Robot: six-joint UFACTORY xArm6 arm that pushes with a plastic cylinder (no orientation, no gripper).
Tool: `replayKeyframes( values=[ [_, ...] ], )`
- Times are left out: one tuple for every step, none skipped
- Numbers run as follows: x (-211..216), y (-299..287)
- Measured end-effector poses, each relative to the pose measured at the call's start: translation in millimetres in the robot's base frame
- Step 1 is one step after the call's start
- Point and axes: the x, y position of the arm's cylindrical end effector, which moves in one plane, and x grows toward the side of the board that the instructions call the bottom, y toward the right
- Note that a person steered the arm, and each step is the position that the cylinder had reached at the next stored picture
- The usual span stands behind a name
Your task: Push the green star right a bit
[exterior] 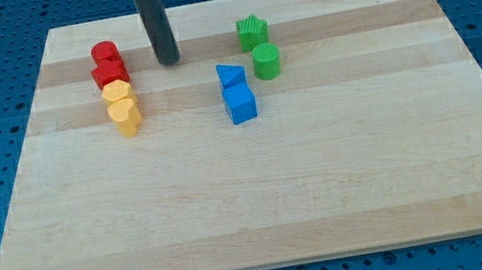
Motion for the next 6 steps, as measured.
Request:
replayKeyframes(
  values=[
    [-27, 65],
    [-20, 128],
    [-19, 66],
    [-3, 3],
    [17, 53],
    [10, 136]
  ],
)
